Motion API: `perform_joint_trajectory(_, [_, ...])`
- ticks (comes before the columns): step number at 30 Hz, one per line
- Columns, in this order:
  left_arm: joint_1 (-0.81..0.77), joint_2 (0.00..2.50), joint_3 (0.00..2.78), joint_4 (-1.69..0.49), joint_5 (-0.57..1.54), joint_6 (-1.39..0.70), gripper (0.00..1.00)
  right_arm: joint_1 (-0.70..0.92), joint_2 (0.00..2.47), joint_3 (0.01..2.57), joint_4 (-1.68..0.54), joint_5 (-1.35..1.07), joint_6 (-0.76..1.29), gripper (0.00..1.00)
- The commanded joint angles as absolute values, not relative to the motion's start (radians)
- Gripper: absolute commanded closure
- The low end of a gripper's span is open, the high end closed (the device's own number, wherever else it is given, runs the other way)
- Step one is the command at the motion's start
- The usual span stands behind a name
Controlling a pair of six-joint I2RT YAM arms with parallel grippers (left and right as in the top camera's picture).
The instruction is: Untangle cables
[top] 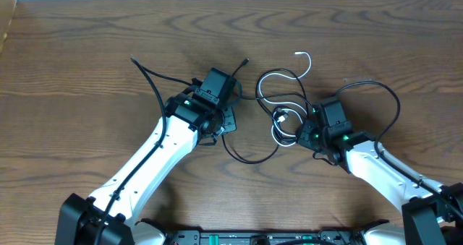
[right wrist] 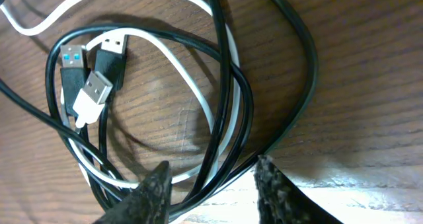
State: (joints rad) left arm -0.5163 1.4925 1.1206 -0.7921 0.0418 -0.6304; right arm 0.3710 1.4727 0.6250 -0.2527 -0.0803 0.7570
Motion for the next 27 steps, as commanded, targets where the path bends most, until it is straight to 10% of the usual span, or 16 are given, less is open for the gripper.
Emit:
perform_joint_trajectory(1, [-0.517,1.496,1.123,-0.804,0.017,-0.621,0.93,0.384,1.492,0.619,-0.250,-0.053,0.775,0.68])
perform_joint_trajectory(10, [-0.516,1.496,1.123,-0.812,0.014,-0.621,0.92,0.383,1.537,0.619,-0.236,-0.051,0.777,0.99])
perform_joint_trajectory(17, [-0.516,1.496,1.123,-0.837,-0.001,-0.599,0.92,0.382,1.529,0.620,-0.342,-0.054,0.584,0.99])
perform_joint_trajectory(21, [-0.516,1.496,1.123,-0.827,0.042,-0.599,0.39,0.381,1.529,0.620,-0.370,-0.118,0.509,0.99])
perform_joint_trajectory(27, [-0.521,1.496,1.123,-0.795,0.178,-0.599,0.32,0.381,1.529,0.620,-0.311,-0.255,0.485,0.99])
